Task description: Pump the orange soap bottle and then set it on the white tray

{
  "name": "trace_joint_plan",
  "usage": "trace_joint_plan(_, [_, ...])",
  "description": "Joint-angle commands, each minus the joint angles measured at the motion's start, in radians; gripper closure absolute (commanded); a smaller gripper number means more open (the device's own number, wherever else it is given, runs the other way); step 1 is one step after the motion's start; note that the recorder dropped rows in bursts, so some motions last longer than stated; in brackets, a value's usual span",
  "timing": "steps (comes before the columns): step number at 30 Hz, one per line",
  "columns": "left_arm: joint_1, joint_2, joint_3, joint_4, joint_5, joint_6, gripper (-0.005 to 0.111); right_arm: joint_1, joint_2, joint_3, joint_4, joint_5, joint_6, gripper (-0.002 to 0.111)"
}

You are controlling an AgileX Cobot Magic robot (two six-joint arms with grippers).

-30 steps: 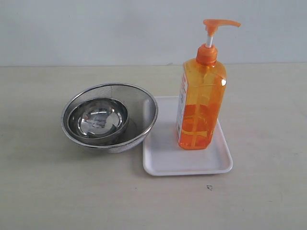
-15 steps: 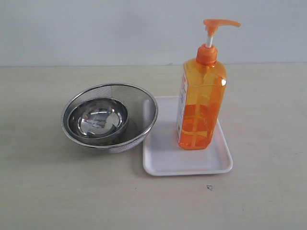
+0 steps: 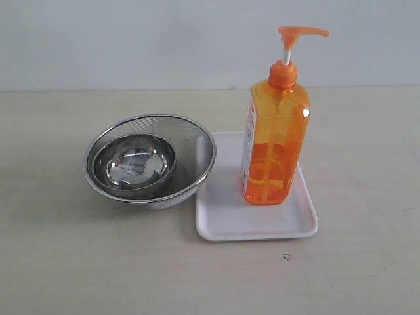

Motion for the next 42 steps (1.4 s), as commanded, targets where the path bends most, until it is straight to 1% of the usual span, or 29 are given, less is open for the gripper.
trace_joint_plan(1, [0.003,-0.008,0.003,0.009,0.005,0.031,0.102,-0.004,-0.005,-0.001,0.003,-0.007,0.002,0.109])
trace_joint_plan(6, [0.005,-0.008,0.003,0.005,0.005,0.018,0.102,-0.004,-0.005,-0.001,0.003,-0.007,0.002,0.109])
trace_joint_plan(11, [0.056,-0.008,0.003,-0.005,0.012,0.001,0.102,-0.004,-0.005,-0.001,0.003,-0.007,0.002,0.109])
trace_joint_plan(16, [0.065,-0.023,0.003,-0.002,0.05,0.021,0.102,-0.004,-0.005,-0.001,0.003,-0.007,0.002,0.109])
trace_joint_plan(26, [0.109,-0.087,0.003,-0.002,0.05,0.023,0.102,-0.004,-0.005,-0.001,0.003,-0.007,0.002,0.109])
trace_joint_plan(38, [0.107,-0.092,0.003,-0.002,0.052,0.023,0.102,-0.004,-0.005,-0.001,0.003,-0.007,0.002,0.109])
trace_joint_plan(42, [0.107,-0.092,0.003,-0.002,0.098,0.023,0.102,-0.004,-0.005,-0.001,0.003,-0.007,0.002,0.109])
